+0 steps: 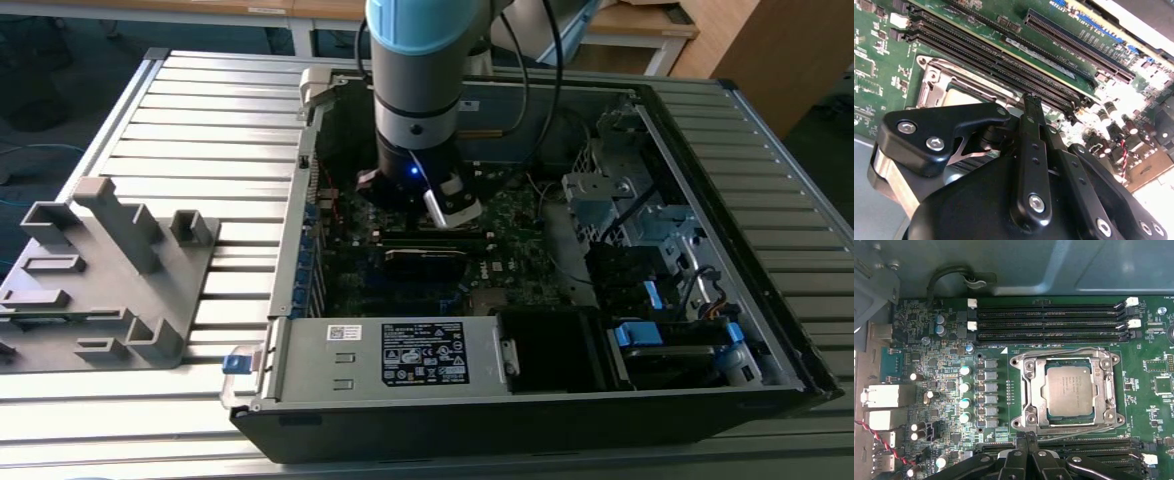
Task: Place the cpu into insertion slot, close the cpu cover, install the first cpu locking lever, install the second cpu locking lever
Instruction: 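Install the second cpu locking lever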
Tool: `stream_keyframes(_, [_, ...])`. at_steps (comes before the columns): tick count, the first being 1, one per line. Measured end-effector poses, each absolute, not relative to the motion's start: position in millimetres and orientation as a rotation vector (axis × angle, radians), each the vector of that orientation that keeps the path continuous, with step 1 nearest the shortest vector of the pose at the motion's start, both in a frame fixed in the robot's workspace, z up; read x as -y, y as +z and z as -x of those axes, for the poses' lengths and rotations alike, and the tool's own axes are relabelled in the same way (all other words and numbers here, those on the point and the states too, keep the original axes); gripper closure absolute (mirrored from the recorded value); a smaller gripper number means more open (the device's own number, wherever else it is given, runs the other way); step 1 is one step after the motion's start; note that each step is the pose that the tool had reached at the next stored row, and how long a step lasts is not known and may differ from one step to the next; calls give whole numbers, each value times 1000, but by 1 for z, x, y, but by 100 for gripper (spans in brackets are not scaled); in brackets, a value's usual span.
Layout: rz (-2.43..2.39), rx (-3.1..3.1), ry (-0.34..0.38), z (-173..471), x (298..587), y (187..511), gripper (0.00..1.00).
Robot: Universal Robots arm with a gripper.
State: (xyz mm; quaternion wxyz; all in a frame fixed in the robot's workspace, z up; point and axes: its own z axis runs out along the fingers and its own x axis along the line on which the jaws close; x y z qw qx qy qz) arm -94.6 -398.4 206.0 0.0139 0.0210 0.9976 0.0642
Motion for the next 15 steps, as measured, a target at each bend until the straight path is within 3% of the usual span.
stream_keyframes(15, [-65,-3106,208,96,398,204,89])
